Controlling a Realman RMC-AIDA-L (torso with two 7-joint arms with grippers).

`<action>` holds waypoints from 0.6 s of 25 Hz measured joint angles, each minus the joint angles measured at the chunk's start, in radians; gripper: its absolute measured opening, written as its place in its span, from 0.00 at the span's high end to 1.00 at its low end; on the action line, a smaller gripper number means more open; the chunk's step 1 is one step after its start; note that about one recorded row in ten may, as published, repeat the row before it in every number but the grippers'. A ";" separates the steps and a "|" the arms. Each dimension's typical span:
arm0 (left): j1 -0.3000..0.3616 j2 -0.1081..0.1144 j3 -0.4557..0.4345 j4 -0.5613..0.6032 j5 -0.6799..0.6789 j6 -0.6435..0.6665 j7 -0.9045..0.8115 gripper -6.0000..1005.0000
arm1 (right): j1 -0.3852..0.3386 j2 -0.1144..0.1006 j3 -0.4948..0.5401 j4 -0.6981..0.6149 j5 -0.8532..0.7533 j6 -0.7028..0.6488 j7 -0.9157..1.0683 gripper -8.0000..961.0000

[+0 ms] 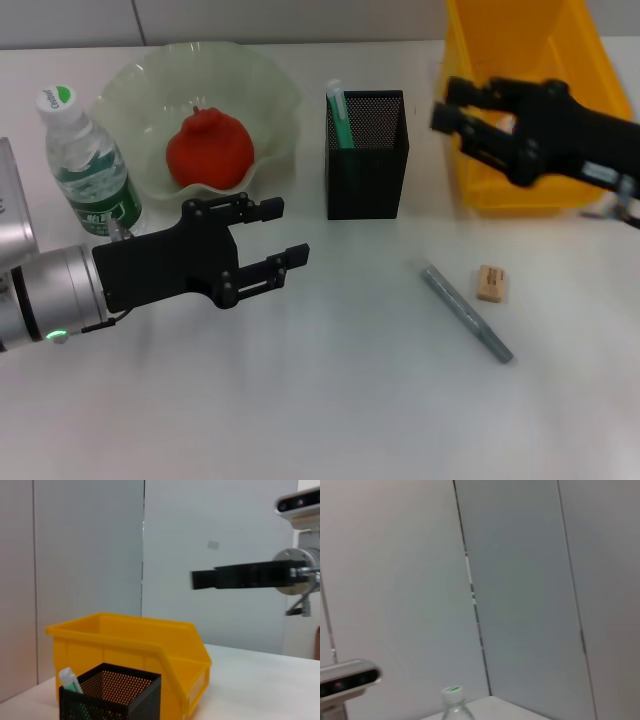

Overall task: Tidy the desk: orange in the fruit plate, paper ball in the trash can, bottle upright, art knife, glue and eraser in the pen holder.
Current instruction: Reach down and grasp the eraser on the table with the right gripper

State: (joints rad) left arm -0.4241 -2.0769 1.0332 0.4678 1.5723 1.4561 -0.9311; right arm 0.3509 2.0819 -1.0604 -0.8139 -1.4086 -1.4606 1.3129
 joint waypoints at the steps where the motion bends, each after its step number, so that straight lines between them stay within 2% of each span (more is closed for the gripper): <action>1: -0.002 0.000 0.001 0.000 0.000 0.001 0.000 0.40 | -0.010 0.001 0.025 0.001 -0.015 -0.034 0.001 0.63; 4: -0.007 0.000 0.002 0.000 -0.009 0.004 0.000 0.40 | -0.039 0.002 0.086 0.023 -0.026 -0.117 0.005 0.58; 11: -0.013 -0.002 0.007 0.000 -0.062 0.048 0.000 0.40 | -0.091 0.001 0.208 0.060 -0.097 -0.181 0.018 0.44; 15: -0.016 -0.002 0.008 -0.001 -0.076 0.083 0.000 0.40 | -0.097 -0.005 0.257 0.065 -0.204 -0.280 0.040 0.36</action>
State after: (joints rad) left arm -0.4399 -2.0786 1.0416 0.4670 1.4959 1.5392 -0.9311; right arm 0.2538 2.0769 -0.8033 -0.7492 -1.6127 -1.7403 1.3524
